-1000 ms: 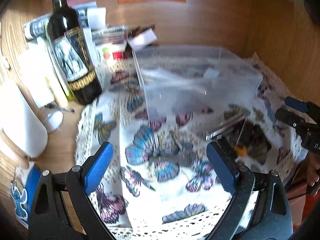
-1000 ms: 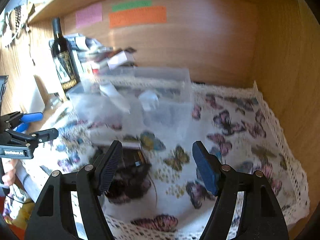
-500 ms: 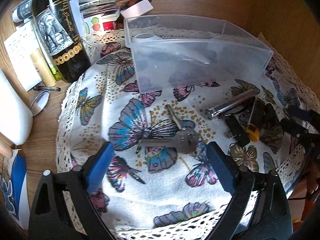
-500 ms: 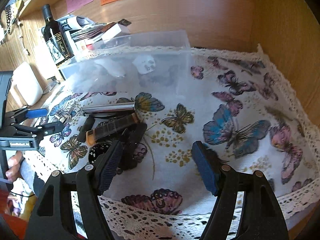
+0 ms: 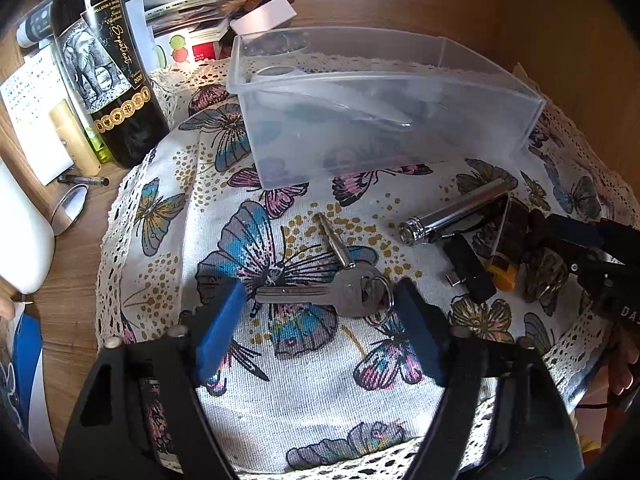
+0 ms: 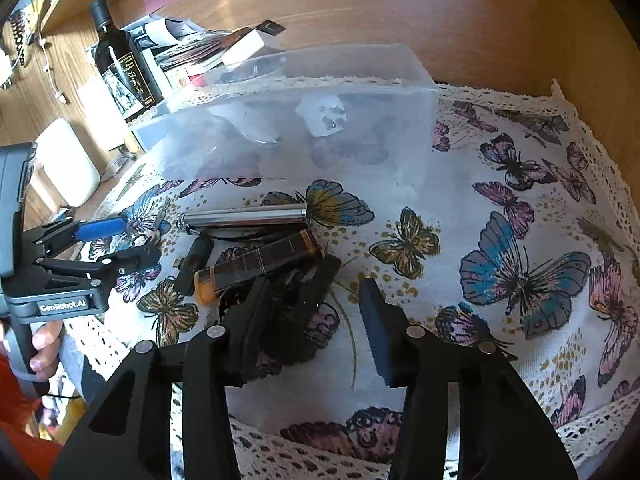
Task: Organize rigid objects
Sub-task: 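Grasp the silver key with the left tool while the right tool grasps a black cylindrical item, then lower the key and black item into the clear box and open both tools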
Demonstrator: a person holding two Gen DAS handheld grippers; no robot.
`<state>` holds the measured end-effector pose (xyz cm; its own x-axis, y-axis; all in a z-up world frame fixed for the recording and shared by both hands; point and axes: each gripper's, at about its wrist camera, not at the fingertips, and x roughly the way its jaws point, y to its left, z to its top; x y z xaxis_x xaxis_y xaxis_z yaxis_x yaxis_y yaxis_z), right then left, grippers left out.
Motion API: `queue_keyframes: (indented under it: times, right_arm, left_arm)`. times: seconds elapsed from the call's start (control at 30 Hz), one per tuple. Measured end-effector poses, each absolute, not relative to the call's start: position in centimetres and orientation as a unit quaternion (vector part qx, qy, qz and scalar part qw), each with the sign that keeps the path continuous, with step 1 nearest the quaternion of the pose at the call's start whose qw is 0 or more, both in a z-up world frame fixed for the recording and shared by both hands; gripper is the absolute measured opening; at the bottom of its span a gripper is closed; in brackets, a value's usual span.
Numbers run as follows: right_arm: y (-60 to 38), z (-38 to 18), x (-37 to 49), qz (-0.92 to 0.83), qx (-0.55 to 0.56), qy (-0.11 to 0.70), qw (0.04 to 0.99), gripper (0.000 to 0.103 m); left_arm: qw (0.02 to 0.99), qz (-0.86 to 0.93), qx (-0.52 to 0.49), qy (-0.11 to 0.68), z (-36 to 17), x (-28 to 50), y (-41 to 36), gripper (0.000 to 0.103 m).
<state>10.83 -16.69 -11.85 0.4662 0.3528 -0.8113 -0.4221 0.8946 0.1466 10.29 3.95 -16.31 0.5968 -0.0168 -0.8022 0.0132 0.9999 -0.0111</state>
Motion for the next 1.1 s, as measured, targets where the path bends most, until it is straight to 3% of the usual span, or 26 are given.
queue_keyframes:
  times: [0.03, 0.17, 0.43, 1.1]
  right_arm:
    - [-16.6, -11.8, 10.8, 0.228, -0.036, 0.464, 0.855, 0.029]
    - [-16.6, -11.8, 10.7, 0.23, -0.03, 0.461, 0.857, 0.025]
    - [-17.5, -10.4, 10.3, 0.219, -0.029, 0.433, 0.874, 0.025]
    - [-18.0, -4.0, 12.6, 0.205, -0.023, 0.334, 0.92, 0.025]
  left_arm:
    - [0.895, -0.009, -0.003, 0.447, -16.3, 10.2, 4.1, 0.064]
    - [0.898, -0.008, 0.0, 0.441, -16.2, 9.9, 4.0, 0.061]
    - [0.907, -0.005, -0.005, 0.422, -15.1, 8.8, 4.1, 0.06]
    - [0.956, 0.001, -0.011, 0.295, -5.6, 9.4, 4.3, 0.06]
